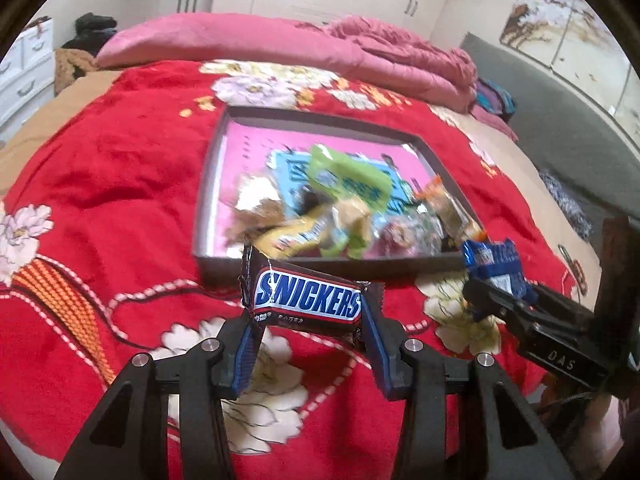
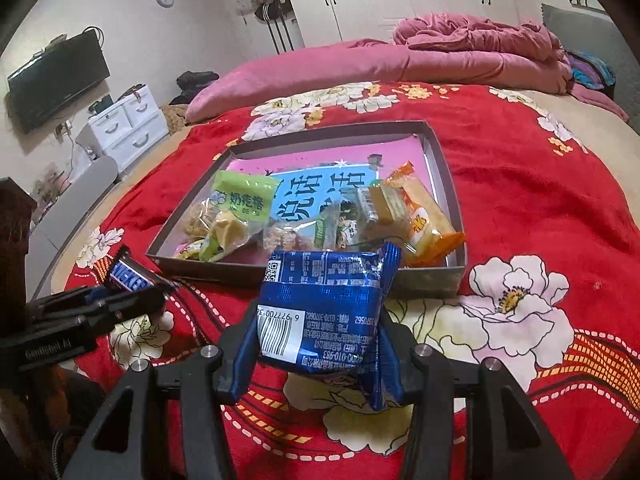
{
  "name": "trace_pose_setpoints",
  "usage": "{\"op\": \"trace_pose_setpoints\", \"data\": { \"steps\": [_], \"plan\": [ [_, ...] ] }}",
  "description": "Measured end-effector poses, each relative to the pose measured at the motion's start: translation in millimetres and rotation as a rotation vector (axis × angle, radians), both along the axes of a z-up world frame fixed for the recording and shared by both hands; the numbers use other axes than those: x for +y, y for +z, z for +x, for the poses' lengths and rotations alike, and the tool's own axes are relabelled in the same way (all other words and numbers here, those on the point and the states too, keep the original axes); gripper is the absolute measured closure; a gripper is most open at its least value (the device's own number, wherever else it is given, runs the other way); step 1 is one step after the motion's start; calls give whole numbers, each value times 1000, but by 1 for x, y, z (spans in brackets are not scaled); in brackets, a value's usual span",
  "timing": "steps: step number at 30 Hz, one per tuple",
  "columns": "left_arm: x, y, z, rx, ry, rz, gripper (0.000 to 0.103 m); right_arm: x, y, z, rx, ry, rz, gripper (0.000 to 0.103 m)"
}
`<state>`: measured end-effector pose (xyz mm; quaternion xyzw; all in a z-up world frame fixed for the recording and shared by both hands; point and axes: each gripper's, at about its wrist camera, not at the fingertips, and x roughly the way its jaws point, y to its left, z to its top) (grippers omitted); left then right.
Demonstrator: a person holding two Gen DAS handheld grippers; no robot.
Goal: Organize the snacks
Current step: 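Carry the Snickers bar over the tray with the left tool while the right tool carries the blue pack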
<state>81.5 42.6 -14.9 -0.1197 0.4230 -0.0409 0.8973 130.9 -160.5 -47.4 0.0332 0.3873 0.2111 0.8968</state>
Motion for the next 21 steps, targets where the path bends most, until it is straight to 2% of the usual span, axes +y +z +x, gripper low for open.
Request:
{"op": "trace_pose_setpoints", "data": {
  "steps": [12, 21],
  "plan": [
    [31, 6, 6, -34, 82, -27, 55, 13, 10, 1, -40, 14, 22, 52],
    [34, 6, 14, -47, 93, -43, 55, 20, 13, 4, -53, 11, 31, 52]
  ]
}}
